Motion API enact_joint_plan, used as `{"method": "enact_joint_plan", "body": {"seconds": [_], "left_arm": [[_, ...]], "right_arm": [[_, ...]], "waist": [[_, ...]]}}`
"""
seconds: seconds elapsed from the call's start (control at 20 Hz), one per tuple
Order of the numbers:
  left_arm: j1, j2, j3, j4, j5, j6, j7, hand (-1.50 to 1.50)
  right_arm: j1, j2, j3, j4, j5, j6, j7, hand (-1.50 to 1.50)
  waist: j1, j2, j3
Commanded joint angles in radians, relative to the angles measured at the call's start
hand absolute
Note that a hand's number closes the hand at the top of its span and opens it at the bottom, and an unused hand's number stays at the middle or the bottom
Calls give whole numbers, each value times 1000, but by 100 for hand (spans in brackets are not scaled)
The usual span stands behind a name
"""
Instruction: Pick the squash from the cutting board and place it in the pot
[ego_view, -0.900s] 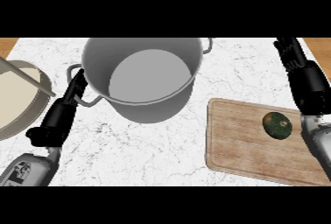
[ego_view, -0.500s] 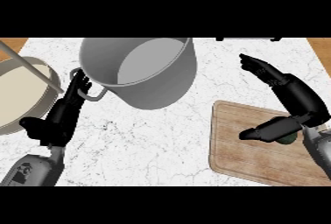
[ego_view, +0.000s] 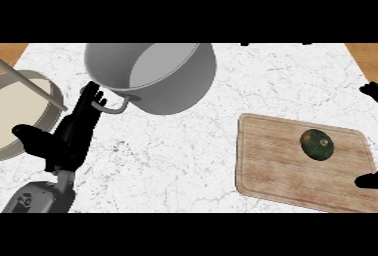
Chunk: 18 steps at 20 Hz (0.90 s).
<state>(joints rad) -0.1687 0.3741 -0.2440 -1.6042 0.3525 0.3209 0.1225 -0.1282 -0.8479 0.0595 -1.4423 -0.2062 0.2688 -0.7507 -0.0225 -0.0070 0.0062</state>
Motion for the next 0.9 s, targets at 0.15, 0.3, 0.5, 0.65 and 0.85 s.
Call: {"method": "enact_joint_plan", "body": {"seconds": [0.15,0.3,0.5,0.65,0.85], "left_arm": [[3,7,-6,-17,-9,9,85,0],[6,-3,-6,-54,-8,15,116,0],[21,-27,-8,-24,-18,10,88,0],[21,-33,2,-39,-28,21,114,0],[4,-46,2,-27,-54,17,113,0]], "right_arm": [[73,-266,-132,-8,97,84,-50,-150],[86,-333,-154,25,151,116,-68,-150],[101,-399,-117,-101,194,142,91,-150],[99,-431,-138,-95,211,188,149,-150],[115,-421,-128,-188,221,218,315,-150]], "waist": [[-2,1,-7],[9,3,-6],[10,3,-8],[16,5,-7],[15,6,-7]]}}
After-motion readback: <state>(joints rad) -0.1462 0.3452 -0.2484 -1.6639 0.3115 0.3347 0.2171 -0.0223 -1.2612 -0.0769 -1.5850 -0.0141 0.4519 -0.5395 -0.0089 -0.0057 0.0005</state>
